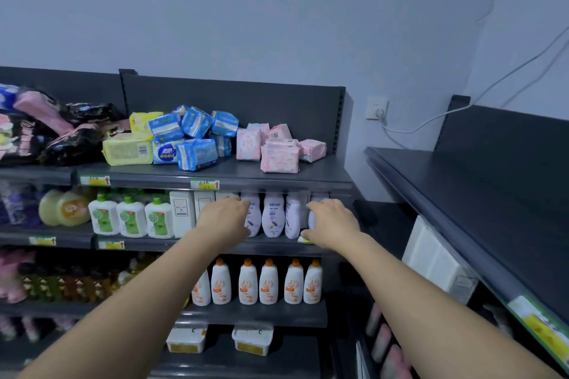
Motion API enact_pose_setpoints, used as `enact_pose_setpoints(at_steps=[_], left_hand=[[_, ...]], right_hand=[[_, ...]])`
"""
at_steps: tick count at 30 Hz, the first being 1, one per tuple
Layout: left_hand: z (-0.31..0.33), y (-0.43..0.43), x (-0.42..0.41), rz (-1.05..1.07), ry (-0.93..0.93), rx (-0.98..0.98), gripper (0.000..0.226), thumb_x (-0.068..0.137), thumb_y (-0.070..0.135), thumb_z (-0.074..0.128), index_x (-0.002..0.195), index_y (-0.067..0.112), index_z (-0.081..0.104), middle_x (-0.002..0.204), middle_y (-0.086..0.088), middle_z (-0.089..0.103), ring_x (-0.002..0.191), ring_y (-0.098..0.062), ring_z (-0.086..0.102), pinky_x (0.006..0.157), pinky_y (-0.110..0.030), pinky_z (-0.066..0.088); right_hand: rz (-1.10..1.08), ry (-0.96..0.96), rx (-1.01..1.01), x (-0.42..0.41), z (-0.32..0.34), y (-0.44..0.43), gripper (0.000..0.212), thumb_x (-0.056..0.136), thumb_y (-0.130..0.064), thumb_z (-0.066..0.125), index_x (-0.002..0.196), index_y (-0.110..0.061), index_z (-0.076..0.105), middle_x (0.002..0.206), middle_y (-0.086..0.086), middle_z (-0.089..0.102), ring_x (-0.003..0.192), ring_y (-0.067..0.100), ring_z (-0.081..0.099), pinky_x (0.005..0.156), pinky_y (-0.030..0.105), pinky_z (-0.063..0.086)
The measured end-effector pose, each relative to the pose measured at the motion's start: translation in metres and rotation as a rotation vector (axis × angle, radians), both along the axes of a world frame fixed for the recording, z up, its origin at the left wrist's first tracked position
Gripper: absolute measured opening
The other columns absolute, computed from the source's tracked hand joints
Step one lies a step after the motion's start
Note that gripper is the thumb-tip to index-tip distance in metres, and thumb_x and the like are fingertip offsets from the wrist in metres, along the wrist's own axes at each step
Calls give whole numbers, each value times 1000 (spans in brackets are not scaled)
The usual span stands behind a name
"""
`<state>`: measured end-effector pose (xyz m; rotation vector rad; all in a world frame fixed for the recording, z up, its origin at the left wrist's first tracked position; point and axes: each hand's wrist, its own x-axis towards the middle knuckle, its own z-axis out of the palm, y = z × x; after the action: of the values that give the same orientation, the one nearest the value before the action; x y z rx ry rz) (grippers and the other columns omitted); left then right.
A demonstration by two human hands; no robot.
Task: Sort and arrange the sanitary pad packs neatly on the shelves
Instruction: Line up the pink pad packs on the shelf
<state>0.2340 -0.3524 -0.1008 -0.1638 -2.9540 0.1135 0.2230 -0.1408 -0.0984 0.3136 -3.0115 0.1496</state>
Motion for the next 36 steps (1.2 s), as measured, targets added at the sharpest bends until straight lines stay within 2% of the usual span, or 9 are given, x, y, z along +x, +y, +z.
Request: enact_pose_setpoints(at_steps=[2, 9, 19, 24, 27, 29, 32, 34, 36], left_hand=[[4, -7, -30, -5, 5, 0, 42, 90, 39, 61, 124, 16, 48, 123, -3, 53, 117, -23, 50, 85, -34, 44], [5, -28, -121, -37, 23, 15, 52, 89, 41, 61, 133, 17, 46, 133, -3, 51, 125, -22, 45, 98, -37, 44], [-15, -29, -221, -27, -44, 31, 52, 90, 40, 61, 134, 18, 45, 137, -3, 48, 128, -22, 43, 97, -37, 42], [-11, -27, -273, 16, -52, 60, 54, 89, 39, 61, 135, 18, 44, 138, -2, 47, 128, -22, 43, 97, -38, 44], [-6, -21, -302, 30, -30, 105, 54, 90, 37, 59, 137, 18, 41, 134, -3, 50, 122, -24, 47, 90, -39, 46], [-6, -15, -318, 37, -24, 201, 53, 92, 39, 54, 138, 17, 37, 131, -6, 52, 117, -26, 51, 86, -39, 46], [-6, -9, -341, 84, -81, 499, 57, 96, 48, 45, 143, 20, 29, 132, -9, 55, 112, -29, 55, 86, -38, 47], [-5, -6, -353, 119, -156, 744, 67, 96, 57, 38, 150, 23, 21, 140, -11, 50, 109, -32, 59, 91, -42, 50], [-5, -4, -363, 156, -232, 1006, 75, 91, 67, 34, 151, 24, 22, 147, -10, 42, 107, -36, 61, 87, -48, 54]], right_hand=[[-8, 14, -10, -31, 3, -8, 59, 84, -42, 65, 135, -19, 47, 136, 6, 47, 129, 27, 38, 97, 39, 41], [-22, 34, -33, -118, 3, -31, 58, 86, -43, 63, 135, -18, 47, 133, 6, 48, 128, 26, 39, 95, 40, 44], [-4, 36, -97, -221, -9, -39, 63, 85, -44, 65, 138, -17, 45, 138, 6, 44, 129, 27, 38, 99, 40, 43], [43, 66, -135, -283, -8, -41, 66, 85, -41, 66, 141, -17, 41, 147, 3, 33, 132, 27, 35, 102, 41, 42], [45, 49, -191, -318, -9, -40, 71, 86, -38, 66, 146, -22, 32, 159, 2, 14, 138, 28, 29, 102, 42, 42], [40, 16, -252, -337, -13, -39, 76, 89, -41, 62, 151, -24, 21, 162, 1, 2, 142, 27, 24, 104, 43, 40], [8, 31, -404, -360, -18, -40, 78, 93, -47, 51, 153, -20, 10, 160, 6, 10, 141, 29, 29, 105, 42, 38], [-79, 32, -573, -372, -20, -39, 70, 95, -49, 44, 152, -16, 18, 152, 12, 28, 133, 32, 39, 102, 41, 41], [-142, -53, -721, -380, -22, -40, 50, 97, -49, 38, 135, -18, 48, 133, 11, 53, 118, 32, 52, 96, 39, 45]])
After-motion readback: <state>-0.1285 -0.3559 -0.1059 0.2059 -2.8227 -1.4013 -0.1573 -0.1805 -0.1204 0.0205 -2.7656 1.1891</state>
